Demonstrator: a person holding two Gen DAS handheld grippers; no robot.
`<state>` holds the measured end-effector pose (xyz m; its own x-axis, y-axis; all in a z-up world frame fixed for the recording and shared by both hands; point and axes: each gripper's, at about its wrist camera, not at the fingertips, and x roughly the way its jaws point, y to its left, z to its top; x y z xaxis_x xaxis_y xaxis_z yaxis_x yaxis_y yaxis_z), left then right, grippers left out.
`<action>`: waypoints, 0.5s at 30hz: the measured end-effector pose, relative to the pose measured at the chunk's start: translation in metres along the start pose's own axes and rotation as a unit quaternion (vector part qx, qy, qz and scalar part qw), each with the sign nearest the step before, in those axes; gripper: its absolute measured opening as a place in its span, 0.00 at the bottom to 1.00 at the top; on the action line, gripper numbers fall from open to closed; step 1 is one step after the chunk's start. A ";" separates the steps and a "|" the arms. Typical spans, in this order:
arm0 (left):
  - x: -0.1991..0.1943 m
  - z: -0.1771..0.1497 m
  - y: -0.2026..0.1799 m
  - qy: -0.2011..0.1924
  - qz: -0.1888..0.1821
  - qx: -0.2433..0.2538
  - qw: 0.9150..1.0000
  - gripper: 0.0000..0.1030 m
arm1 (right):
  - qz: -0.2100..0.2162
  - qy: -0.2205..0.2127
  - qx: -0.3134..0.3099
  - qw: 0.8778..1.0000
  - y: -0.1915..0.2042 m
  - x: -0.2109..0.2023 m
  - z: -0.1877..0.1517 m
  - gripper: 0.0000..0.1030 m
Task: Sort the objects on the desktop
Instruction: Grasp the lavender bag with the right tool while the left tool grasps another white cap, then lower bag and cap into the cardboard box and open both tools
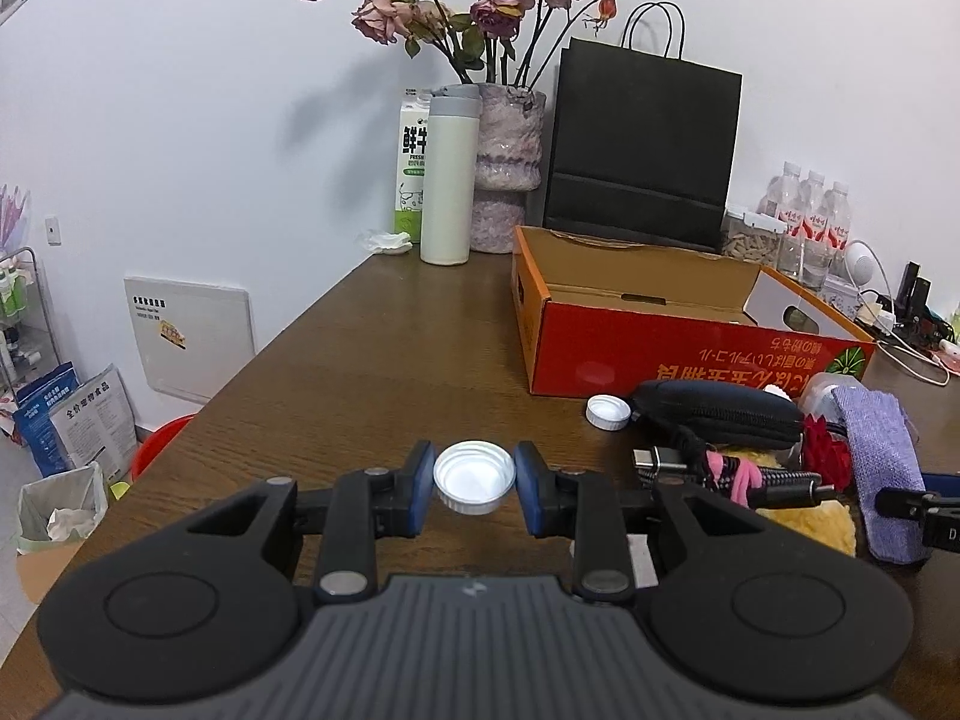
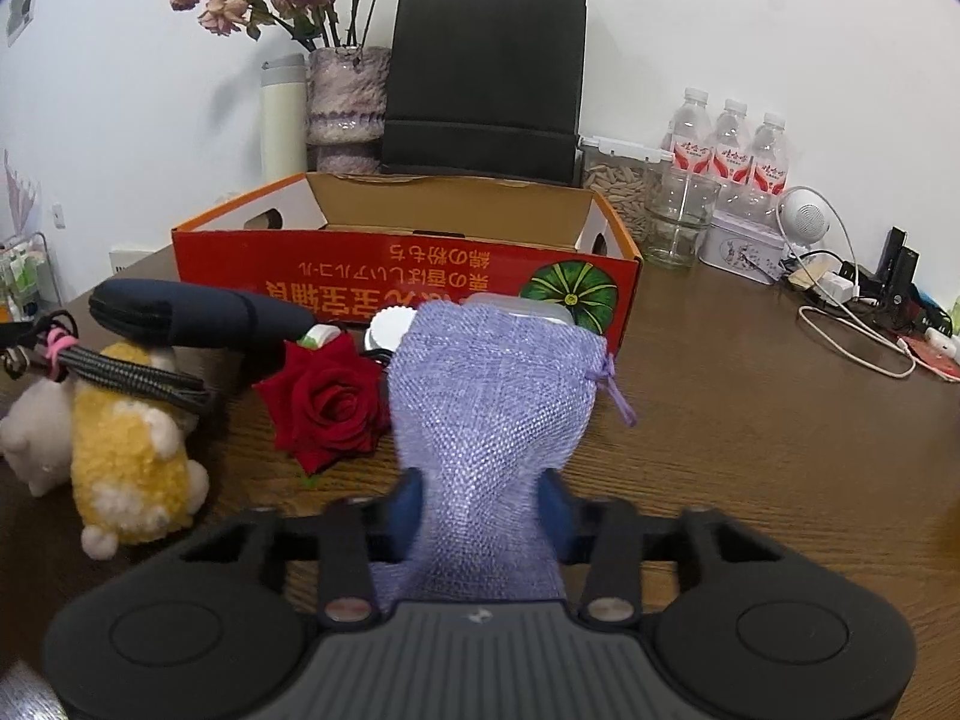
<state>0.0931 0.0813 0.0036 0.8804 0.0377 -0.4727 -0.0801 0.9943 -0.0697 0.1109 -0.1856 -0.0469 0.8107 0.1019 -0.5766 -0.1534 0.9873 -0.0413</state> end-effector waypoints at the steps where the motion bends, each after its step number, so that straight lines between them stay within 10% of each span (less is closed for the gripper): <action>1: -0.001 0.001 0.000 -0.001 0.000 0.000 1.000 0.29 | 0.005 -0.003 0.002 1.000 0.000 -0.002 0.000 0.21; 15: -0.022 0.007 -0.010 -0.027 -0.019 0.006 0.999 0.29 | 0.013 -0.073 -0.003 0.997 -0.001 -0.041 0.002 0.04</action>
<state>0.0777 0.0713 0.0211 0.9069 0.0045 -0.4213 -0.0400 0.9963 -0.0754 0.0787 -0.1901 -0.0214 0.8798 0.1440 -0.4531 -0.1783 0.9834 -0.0337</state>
